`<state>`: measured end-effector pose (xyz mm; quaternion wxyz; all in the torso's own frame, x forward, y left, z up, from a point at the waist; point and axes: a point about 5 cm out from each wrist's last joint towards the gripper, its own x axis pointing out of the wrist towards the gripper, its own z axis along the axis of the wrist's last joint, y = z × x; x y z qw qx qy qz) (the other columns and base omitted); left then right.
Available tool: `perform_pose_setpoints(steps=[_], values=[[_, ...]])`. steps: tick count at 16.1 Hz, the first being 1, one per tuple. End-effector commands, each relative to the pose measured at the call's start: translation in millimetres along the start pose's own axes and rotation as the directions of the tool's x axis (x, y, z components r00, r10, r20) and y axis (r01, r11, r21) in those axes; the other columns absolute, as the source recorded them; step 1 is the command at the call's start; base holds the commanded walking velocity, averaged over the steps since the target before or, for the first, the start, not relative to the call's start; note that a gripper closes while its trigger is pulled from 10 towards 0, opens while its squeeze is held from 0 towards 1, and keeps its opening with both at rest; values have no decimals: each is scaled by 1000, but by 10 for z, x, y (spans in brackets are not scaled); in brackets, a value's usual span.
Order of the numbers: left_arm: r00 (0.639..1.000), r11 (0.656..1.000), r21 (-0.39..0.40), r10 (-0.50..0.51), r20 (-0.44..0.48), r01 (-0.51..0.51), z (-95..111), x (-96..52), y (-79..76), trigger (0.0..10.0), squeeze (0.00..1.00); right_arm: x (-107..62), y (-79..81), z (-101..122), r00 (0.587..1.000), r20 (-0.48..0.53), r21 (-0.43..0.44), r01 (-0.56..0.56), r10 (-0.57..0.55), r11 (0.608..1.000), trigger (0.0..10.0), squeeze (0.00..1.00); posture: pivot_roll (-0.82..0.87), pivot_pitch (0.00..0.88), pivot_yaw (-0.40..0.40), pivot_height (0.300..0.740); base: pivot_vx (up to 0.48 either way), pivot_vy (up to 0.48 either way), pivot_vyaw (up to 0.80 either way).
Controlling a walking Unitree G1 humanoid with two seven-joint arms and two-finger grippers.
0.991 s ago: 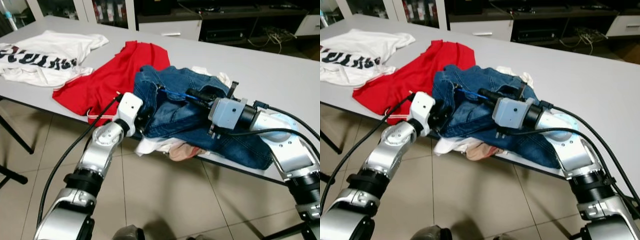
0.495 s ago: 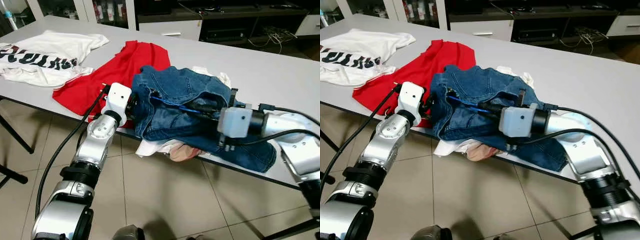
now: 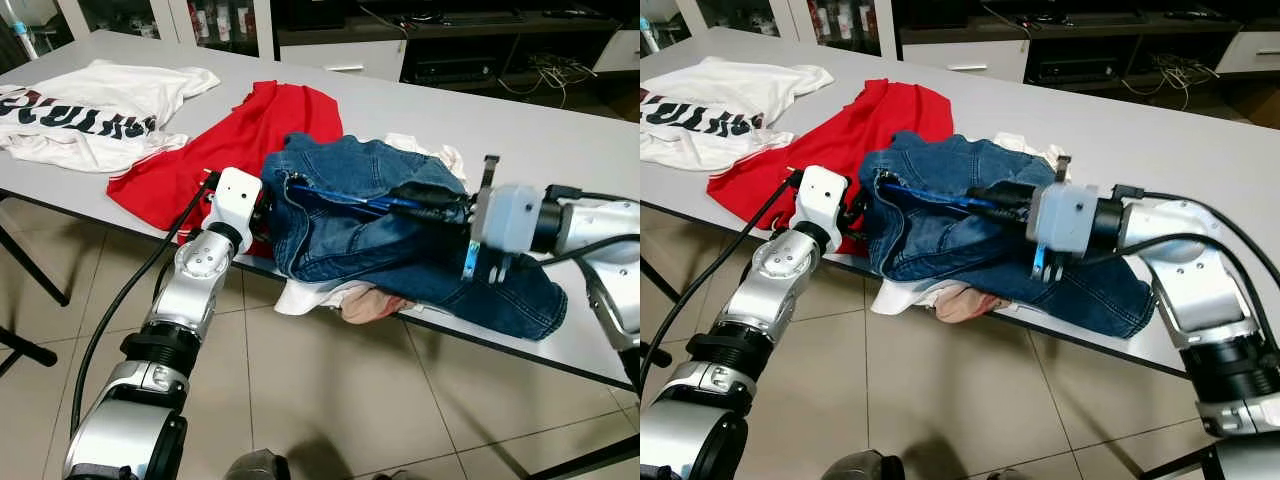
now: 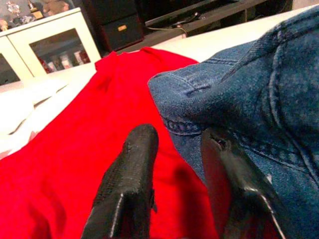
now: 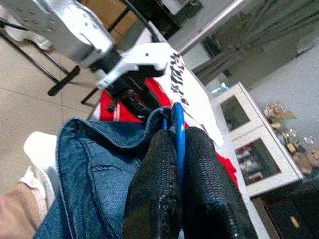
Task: Hang hanger
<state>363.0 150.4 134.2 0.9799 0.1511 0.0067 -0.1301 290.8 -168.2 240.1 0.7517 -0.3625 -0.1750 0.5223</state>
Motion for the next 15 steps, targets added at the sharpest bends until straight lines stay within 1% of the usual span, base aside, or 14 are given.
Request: perform_pose_setpoints(steps=[1,3,4,7,8,10,13,14,15], values=[[1000,1000,10,11,13,-11,47,28,28,10000,0,-82,-147,82,999,19,-27,41,-40,999,0,0,-25,0,31,740,0,0,0],[1000,1000,10,10,13,-10,42,27,30,10000,0,-107,-176,88,998,24,-18,52,-52,998,0,0,-25,0,31,740,0,0,0],[1000,1000,9,8,11,-8,36,26,32,10000,0,-168,-251,120,993,68,31,93,-95,995,0,0,-25,0,34,740,0,0,0],[1000,1000,9,6,13,-6,36,25,31,10000,0,-236,-328,107,983,100,98,145,-155,984,0,0,-24,0,33,740,0,0,0],[1000,1000,10,6,12,-6,36,25,31,10000,0,-245,-334,101,981,103,109,151,-162,983,0,0,-24,0,33,740,0,0,0],[1000,1000,9,7,11,-7,28,21,33,10000,0,-278,-389,114,968,138,164,186,-209,969,0,0,-22,0,33,740,0,0,0],[1000,1000,8,4,12,-4,24,21,27,10000,0,-265,-396,120,957,168,214,198,-236,957,0,0,-19,0,33,740,0,0,0],[1000,1000,8,4,13,-4,25,21,26,10000,0,-262,-394,126,958,168,214,195,-233,957,0,0,-19,0,33,740,0,0,0],[999,1000,6,3,35,-3,57,22,25,10000,0,-228,-363,118,966,150,195,179,-210,964,0,0,-23,0,34,740,0,0,0]])
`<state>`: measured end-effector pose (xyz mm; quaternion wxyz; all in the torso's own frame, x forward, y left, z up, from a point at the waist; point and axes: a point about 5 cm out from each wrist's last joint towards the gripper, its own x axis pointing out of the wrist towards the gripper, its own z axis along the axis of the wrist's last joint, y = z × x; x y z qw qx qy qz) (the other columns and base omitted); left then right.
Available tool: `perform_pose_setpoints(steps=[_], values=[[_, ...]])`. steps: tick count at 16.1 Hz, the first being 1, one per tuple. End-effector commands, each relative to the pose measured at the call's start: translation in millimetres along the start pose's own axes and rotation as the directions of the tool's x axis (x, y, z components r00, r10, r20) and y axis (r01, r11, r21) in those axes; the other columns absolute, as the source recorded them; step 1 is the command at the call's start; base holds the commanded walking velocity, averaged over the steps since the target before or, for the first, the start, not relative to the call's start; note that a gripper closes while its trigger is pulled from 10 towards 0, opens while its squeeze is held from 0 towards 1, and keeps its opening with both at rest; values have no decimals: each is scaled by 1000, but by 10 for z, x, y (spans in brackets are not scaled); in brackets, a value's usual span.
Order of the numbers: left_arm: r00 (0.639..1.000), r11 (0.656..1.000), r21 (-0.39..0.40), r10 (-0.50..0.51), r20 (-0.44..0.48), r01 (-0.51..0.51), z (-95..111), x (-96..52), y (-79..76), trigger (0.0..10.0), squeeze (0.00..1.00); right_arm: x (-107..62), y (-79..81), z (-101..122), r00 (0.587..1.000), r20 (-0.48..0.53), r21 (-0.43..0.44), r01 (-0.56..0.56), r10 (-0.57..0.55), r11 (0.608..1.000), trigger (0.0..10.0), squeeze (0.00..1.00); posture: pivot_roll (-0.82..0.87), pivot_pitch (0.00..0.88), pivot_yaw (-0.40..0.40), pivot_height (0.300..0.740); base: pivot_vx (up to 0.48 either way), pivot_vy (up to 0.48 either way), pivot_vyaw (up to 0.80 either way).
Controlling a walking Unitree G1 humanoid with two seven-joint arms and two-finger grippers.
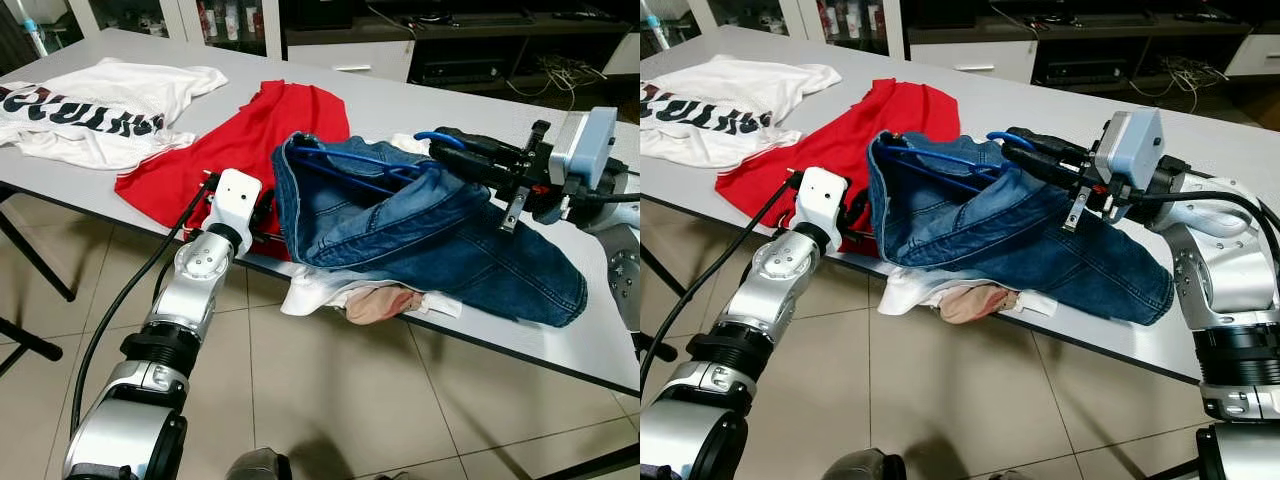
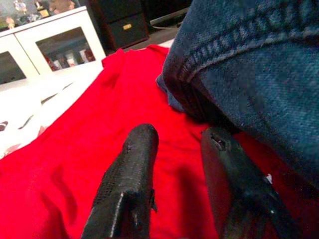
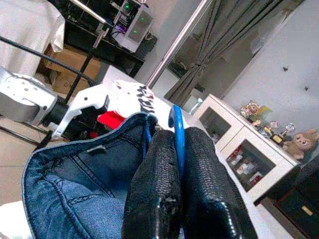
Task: Hang hanger
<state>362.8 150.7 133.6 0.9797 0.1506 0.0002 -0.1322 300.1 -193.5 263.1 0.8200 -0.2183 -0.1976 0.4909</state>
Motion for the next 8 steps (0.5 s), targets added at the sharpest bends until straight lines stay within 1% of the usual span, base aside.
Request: perform_pose_setpoints(steps=[1,2,3,4,5,6,7,8], values=[[998,1000,-4,-3,68,3,135,26,19,10000,0,63,-15,88,1000,16,-56,-7,8,998,0,0,-24,0,35,740,0,0,0],[996,1000,-14,-9,88,10,166,24,15,10000,0,81,-1,68,1000,9,-58,-6,7,998,0,0,-24,0,35,740,0,0,0],[989,998,-42,-44,139,50,237,14,-11,10000,1000,124,16,3,1000,-14,-56,16,-16,998,0,0,-24,0,35,740,0,0,0],[980,995,-44,-81,181,90,287,-5,-41,10000,1000,169,22,-55,998,-30,-49,44,-46,998,0,0,-24,0,35,740,0,0,0],[974,992,-52,-102,204,115,302,-24,-62,10000,1000,205,25,-110,996,-54,-54,71,-74,996,0,0,-24,0,35,740,0,0,0],[969,989,-70,-116,218,134,306,-42,-78,10000,1000,230,25,-144,993,-70,-61,93,-98,994,0,0,-17,0,34,740,0,0,0],[958,979,-105,-146,246,176,308,-87,-104,10000,1000,266,-16,-220,979,-107,-79,165,-172,983,0,0,-14,0,33,740,0,0,0],[956,975,-116,-153,251,187,306,-100,-109,10000,1000,272,-32,-237,974,-115,-81,185,-194,979,0,0,-14,0,33,740,0,0,0]])
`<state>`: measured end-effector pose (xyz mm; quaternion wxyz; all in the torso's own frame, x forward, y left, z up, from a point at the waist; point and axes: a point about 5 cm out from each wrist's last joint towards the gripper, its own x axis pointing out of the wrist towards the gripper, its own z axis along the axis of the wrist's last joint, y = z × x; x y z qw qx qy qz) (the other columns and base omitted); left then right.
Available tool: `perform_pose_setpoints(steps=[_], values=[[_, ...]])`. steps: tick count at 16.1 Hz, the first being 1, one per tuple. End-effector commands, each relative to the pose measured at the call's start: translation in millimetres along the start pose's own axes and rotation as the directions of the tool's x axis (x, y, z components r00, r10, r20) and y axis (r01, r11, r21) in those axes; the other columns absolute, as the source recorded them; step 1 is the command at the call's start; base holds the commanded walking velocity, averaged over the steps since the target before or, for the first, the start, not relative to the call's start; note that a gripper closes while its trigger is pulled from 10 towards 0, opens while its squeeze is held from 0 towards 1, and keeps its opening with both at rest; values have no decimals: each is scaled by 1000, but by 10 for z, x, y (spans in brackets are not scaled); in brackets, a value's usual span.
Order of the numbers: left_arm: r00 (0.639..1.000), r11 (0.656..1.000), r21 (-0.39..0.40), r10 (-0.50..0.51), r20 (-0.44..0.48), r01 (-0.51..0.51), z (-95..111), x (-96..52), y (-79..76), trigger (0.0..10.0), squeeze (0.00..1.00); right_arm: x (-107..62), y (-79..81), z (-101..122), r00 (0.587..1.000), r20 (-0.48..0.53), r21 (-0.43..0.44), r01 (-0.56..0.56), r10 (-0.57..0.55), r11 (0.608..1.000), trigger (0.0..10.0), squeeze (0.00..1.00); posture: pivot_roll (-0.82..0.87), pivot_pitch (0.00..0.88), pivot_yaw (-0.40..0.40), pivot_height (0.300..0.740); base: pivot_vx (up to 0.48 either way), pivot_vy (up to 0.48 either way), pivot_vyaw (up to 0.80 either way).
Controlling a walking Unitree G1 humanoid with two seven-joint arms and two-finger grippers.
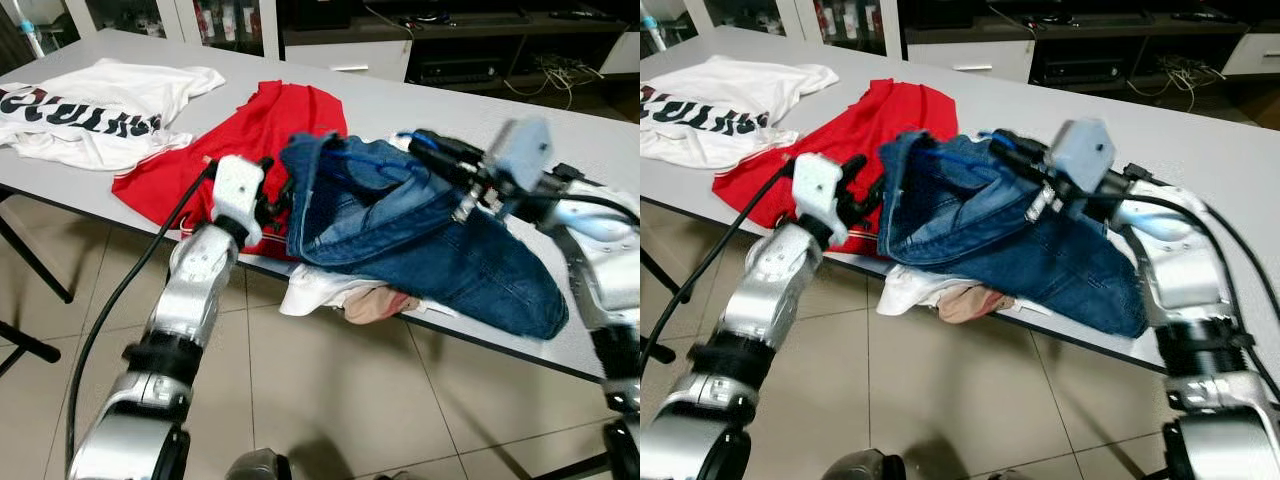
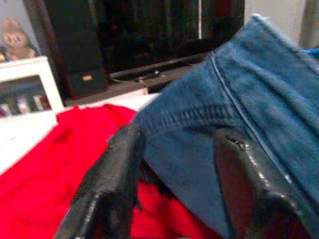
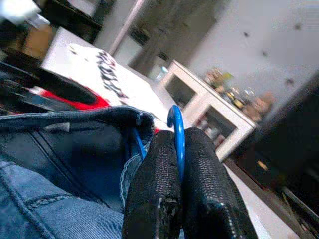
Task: Hang hanger
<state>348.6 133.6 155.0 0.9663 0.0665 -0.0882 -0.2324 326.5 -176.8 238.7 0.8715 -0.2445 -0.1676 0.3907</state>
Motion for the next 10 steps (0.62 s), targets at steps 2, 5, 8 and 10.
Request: perform_pose_setpoints(steps=[2,5,8,10], values=[[999,999,-30,-41,14,41,29,-31,-16,10000,1000,62,-80,36,998,-17,-68,57,-58,996,0,0,-10,0,29,740,0,0,0],[999,997,-66,-36,7,36,30,-83,27,10000,1000,112,-105,-57,989,-82,-171,109,-124,979,0,0,-9,0,25,740,0,0,0],[1000,994,-106,11,16,-9,80,-118,169,10000,353,155,-18,-52,992,-82,-210,76,-95,975,0,0,-10,0,24,740,0,0,0],[996,990,-119,-67,56,73,161,-114,87,10000,0,206,100,-30,996,-74,-254,28,-49,967,0,0,-10,0,24,740,0,0,0]])
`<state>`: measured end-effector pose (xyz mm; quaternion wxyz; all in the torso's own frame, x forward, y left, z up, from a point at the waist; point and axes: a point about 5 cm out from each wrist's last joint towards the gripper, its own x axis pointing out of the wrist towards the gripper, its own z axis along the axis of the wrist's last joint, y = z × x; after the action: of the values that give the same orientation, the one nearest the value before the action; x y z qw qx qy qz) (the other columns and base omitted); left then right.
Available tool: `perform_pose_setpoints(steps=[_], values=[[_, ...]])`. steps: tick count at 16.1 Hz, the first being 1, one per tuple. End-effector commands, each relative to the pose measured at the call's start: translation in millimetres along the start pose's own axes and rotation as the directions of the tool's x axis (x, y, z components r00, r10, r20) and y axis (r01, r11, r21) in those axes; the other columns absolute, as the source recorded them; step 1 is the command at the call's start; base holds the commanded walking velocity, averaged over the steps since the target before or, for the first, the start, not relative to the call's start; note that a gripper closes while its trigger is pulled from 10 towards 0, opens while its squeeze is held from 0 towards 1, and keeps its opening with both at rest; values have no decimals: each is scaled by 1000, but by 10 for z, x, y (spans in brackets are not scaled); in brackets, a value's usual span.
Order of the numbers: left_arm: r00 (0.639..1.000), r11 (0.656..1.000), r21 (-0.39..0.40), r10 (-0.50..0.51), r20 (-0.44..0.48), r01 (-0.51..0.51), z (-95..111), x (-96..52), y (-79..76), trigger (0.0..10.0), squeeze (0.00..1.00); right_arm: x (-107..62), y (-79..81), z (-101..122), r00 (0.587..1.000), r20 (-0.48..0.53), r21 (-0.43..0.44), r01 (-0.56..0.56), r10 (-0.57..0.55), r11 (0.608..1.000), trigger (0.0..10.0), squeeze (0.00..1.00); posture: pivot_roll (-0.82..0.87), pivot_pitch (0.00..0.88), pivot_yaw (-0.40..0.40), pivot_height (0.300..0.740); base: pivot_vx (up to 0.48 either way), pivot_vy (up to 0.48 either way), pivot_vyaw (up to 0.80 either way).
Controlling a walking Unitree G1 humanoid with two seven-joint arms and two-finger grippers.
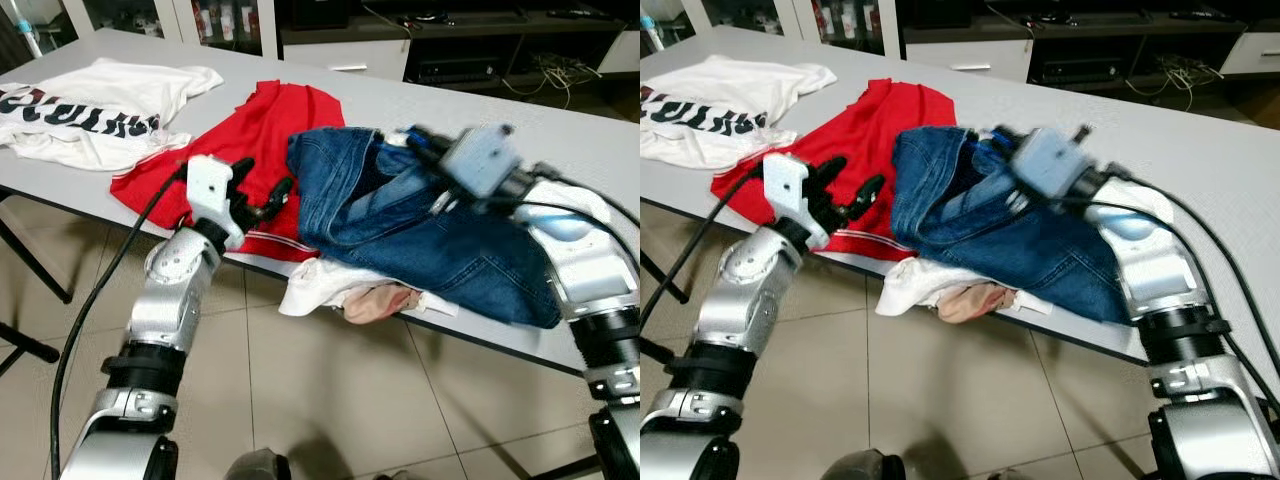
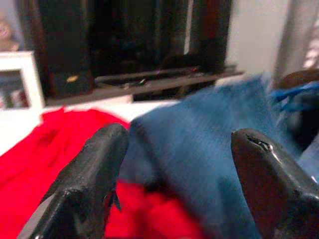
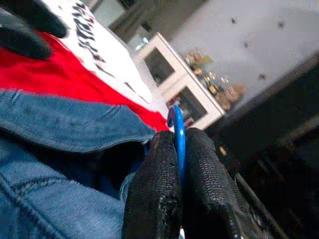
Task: Hang hanger
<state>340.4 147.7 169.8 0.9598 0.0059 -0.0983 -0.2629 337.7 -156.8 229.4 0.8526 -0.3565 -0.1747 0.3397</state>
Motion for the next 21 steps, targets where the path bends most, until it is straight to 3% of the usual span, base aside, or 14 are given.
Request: perform_pose_setpoints(steps=[1,4,6,7,11,13,16,17,18,19,21], values=[[997,997,-1,-74,9,74,22,22,-104,10000,1000,22,27,75,1000,29,-41,-6,7,999,0,0,-10,0,25,740,0,0,0],[971,970,20,-240,-8,241,3,68,-369,10000,1000,107,159,160,998,53,-93,-31,36,995,0,0,-15,0,32,740,0,0,0],[966,966,46,-249,-71,253,-73,101,-406,10000,1000,147,270,199,997,54,-147,-51,59,988,0,0,-16,0,34,740,0,0,0],[964,967,67,-235,-122,244,-137,102,-391,10000,0,169,325,241,996,66,-155,-53,64,987,0,0,-18,0,36,740,0,0,0],[959,972,145,-146,-242,184,-299,120,-334,10000,0,214,459,401,987,127,-152,-74,94,986,0,0,-17,0,38,740,0,0,0],[948,974,194,-53,-313,119,-402,145,-273,10000,0,230,488,523,979,175,-144,-75,100,987,0,0,-17,0,39,740,0,0,0],[938,972,234,59,-342,24,-450,162,-175,10000,0,221,498,593,972,207,-127,-83,108,988,0,0,-20,0,41,740,0,0,0],[937,972,233,82,-338,-1,-445,170,-150,8157,0,206,507,597,970,213,-114,-94,116,989,0,0,-19,0,40,740,0,0,0],[937,972,233,82,-338,-1,-445,170,-150,8157,0,206,507,597,970,213,-114,-94,116,989,0,0,-19,0,40,740,0,0,0],[937,972,236,89,-339,-7,-453,170,-137,0,0,175,494,603,969,216,-93,-103,121,990,0,0,-19,0,41,740,0,0,0],[936,970,243,92,-339,-7,-463,167,-135,0,0,155,471,608,968,218,-77,-107,121,991,0,0,-20,0,41,740,0,0,0]])
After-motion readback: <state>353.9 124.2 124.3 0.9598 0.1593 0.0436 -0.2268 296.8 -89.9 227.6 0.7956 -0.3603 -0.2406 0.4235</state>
